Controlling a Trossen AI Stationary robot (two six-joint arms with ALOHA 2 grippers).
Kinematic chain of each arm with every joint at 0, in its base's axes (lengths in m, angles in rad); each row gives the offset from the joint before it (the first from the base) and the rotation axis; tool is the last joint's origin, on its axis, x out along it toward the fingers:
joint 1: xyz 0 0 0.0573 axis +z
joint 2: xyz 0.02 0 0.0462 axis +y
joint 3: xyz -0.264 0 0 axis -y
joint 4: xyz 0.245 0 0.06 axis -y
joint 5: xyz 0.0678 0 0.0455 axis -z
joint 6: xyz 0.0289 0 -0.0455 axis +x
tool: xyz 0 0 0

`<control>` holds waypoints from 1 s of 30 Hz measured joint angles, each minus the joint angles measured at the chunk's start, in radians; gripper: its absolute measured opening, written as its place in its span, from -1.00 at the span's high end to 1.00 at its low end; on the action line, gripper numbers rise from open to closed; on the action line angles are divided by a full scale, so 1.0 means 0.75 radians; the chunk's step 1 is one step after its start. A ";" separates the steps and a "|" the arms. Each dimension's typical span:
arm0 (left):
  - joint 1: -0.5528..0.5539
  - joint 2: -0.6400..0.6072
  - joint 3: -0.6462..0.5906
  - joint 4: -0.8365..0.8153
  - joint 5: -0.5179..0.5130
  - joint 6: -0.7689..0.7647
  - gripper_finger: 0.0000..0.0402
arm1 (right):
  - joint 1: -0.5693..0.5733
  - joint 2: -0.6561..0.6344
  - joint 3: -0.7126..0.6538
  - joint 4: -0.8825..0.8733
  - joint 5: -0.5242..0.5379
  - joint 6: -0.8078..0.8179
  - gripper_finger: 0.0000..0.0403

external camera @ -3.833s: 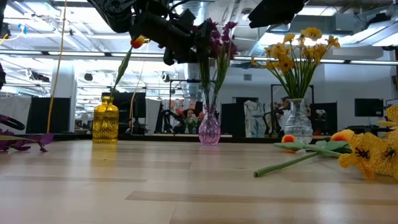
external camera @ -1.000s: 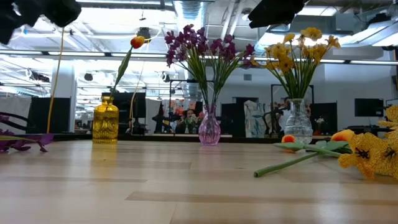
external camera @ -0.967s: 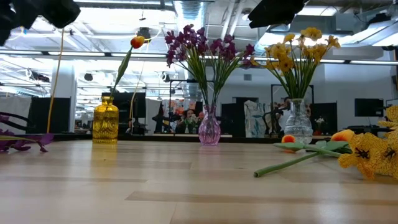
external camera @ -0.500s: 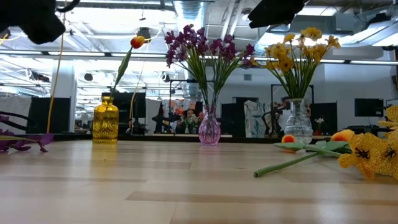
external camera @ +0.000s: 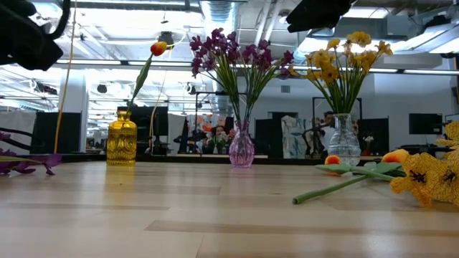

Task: Sort flowers into vase by color
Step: Put the violet flowers into the violet vase

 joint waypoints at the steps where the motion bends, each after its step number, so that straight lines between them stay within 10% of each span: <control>1: -0.010 0.012 0.000 0.010 -0.008 -0.016 -0.18 | 0.000 0.000 0.000 0.000 0.000 0.000 -0.19; 30: -0.205 0.149 -0.009 0.075 -0.300 -0.479 -0.18 | 0.000 0.000 0.000 -0.001 -0.001 0.000 -0.19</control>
